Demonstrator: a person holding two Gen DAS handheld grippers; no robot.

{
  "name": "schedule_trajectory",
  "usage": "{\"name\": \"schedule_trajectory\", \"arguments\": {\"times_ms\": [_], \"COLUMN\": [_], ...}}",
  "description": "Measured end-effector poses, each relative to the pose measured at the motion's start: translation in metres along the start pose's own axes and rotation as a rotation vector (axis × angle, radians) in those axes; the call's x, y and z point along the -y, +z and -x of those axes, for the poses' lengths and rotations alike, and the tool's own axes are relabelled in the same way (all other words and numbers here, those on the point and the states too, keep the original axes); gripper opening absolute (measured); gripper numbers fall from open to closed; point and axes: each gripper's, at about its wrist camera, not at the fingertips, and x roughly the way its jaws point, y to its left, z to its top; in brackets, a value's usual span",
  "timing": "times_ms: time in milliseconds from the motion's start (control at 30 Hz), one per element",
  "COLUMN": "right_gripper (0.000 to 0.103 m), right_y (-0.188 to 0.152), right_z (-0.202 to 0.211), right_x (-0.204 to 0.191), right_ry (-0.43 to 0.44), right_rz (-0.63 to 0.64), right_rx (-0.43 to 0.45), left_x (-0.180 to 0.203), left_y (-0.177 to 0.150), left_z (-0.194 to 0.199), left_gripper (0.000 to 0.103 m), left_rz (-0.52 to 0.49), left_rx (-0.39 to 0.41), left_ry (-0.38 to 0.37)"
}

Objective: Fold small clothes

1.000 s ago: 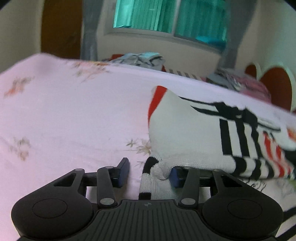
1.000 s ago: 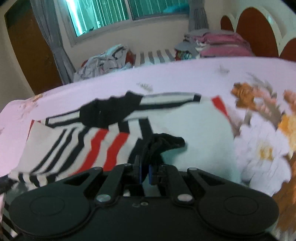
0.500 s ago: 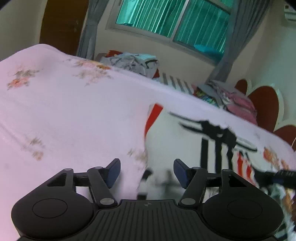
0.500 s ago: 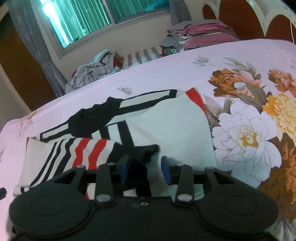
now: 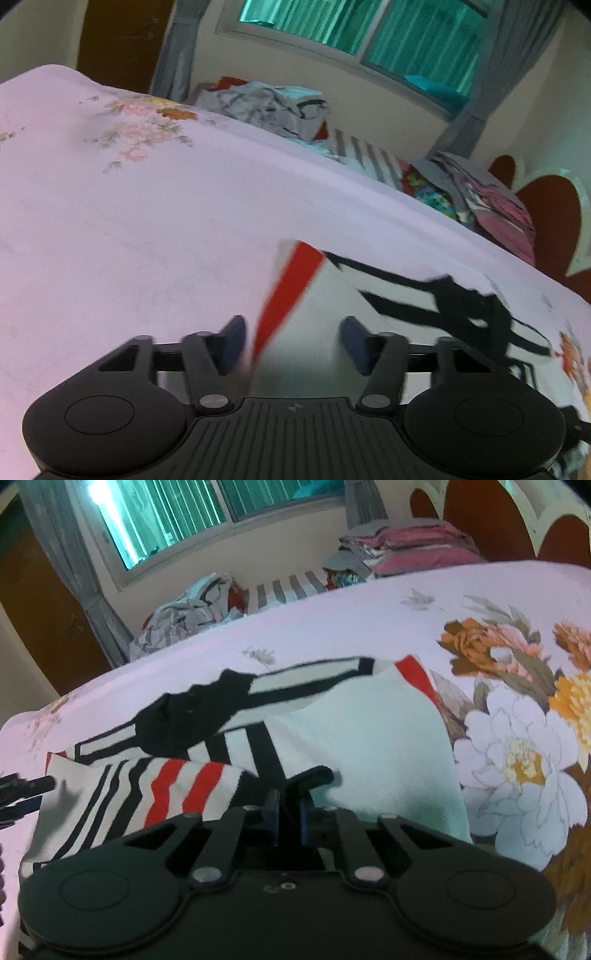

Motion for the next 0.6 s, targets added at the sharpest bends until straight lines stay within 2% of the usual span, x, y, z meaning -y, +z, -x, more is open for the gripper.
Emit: {"name": "schedule_trajectory", "arguments": {"times_ms": [167,267,367,433,467,600], "right_gripper": [0.008,0.007,0.007,0.016,0.023,0.023], "right_y": [0.005,0.001,0.001,0.003,0.004,0.010], "right_z": [0.002,-0.015,-0.015,-0.007,-0.001,0.015], "right_x": [-0.009,-0.002,0.000,-0.001,0.000,-0.003], "right_ry": [-0.022,-0.104,-0.093,-0.090,-0.086,-0.053], "right_rz": [0.087,0.123,0.126,0.126,0.116,0.099], "right_rx": [0.047,-0.012,-0.022,0.011,0.029,0.076], "left_x": [-0.012,-0.009,-0.009,-0.006,-0.003,0.010], "left_y": [0.006,0.008,0.010,0.008,0.007,-0.004], "left_z": [-0.020,-0.026,-0.025,-0.015,-0.008,0.030], "left_gripper": [0.052,0.052,0.052,0.052,0.052,0.052], "left_rz": [0.065,0.044,0.074,0.048,0.029,-0.040], "left_rx": [0.025,0.047,0.056,0.069,0.080,0.111], "left_ry": [0.054,0.075,0.082,0.088,0.079,0.023]}}
